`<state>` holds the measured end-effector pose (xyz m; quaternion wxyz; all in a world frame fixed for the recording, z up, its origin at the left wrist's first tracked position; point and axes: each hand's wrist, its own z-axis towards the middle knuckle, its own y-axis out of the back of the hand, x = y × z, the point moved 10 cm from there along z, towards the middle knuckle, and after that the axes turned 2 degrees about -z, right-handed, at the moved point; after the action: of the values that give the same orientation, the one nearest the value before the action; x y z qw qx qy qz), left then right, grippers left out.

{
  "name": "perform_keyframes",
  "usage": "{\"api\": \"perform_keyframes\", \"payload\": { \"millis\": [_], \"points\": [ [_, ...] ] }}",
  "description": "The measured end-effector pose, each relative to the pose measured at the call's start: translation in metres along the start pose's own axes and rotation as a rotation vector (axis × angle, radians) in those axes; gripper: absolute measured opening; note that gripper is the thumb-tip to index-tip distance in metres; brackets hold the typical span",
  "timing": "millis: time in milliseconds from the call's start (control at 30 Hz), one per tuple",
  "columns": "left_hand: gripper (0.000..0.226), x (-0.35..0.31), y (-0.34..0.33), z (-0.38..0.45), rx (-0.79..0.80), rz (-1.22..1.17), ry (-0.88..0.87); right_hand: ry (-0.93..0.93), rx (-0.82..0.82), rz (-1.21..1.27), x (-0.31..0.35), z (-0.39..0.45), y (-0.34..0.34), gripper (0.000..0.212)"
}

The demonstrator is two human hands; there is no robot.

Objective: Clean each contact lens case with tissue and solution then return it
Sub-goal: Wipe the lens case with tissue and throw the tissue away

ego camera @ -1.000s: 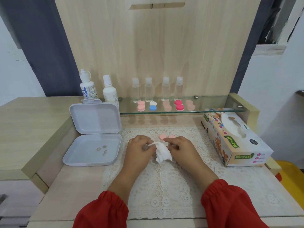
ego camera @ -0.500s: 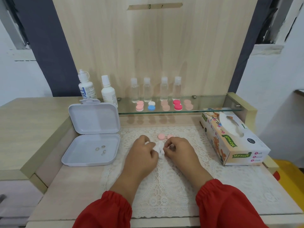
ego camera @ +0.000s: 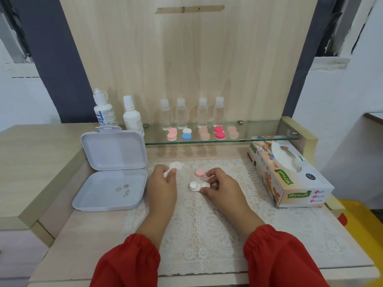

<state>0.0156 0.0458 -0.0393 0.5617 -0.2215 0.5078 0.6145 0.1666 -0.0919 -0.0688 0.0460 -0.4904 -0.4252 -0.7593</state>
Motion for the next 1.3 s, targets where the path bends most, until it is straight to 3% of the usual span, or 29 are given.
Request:
{"api": "perform_keyframes", "payload": {
  "millis": [200,300,467,567,633,733,800,867,933,1067,1167,1300],
  "points": [
    [0.014,-0.042,-0.050,-0.027,0.270,0.292,-0.472,0.000,0.002,-0.020,0.001,0.000,-0.001,0.033],
    [0.006,-0.043,-0.064,-0.035,0.374,0.435,-0.565,-0.002,-0.005,-0.039,0.000,0.000,0.000,0.031],
    [0.016,-0.050,-0.065,-0.049,0.366,0.579,-0.686,-0.002,-0.022,-0.067,0.001,0.001,0.001,0.029],
    [0.011,-0.053,-0.068,-0.049,0.377,0.660,-0.623,0.005,-0.028,-0.081,0.002,0.000,0.002,0.028],
    [0.023,-0.047,-0.065,-0.038,0.357,0.625,-0.560,0.010,-0.029,-0.087,0.003,-0.001,0.002,0.027],
    [0.020,-0.030,-0.055,-0.019,0.343,0.353,-0.353,0.006,-0.026,-0.074,0.004,-0.002,0.003,0.027],
    [0.017,-0.014,-0.033,-0.006,0.203,0.119,-0.135,-0.003,-0.025,-0.060,0.003,-0.002,0.004,0.028],
    [0.015,-0.011,-0.003,-0.003,-0.025,0.052,-0.081,-0.015,-0.019,-0.034,0.000,-0.002,0.003,0.028],
    [0.020,-0.020,0.003,-0.007,-0.062,0.055,-0.179,-0.022,-0.012,-0.019,-0.001,-0.002,0.003,0.029],
    [0.022,-0.038,-0.032,-0.023,0.183,0.152,-0.411,-0.021,-0.017,-0.010,-0.001,-0.002,0.002,0.029],
    [0.020,-0.049,-0.049,-0.038,0.280,0.300,-0.589,-0.013,-0.022,-0.021,0.000,-0.003,0.003,0.028],
    [0.042,-0.063,-0.058,-0.053,0.265,0.535,-0.778,-0.025,-0.029,-0.042,0.000,-0.003,0.003,0.029]
  ]
}}
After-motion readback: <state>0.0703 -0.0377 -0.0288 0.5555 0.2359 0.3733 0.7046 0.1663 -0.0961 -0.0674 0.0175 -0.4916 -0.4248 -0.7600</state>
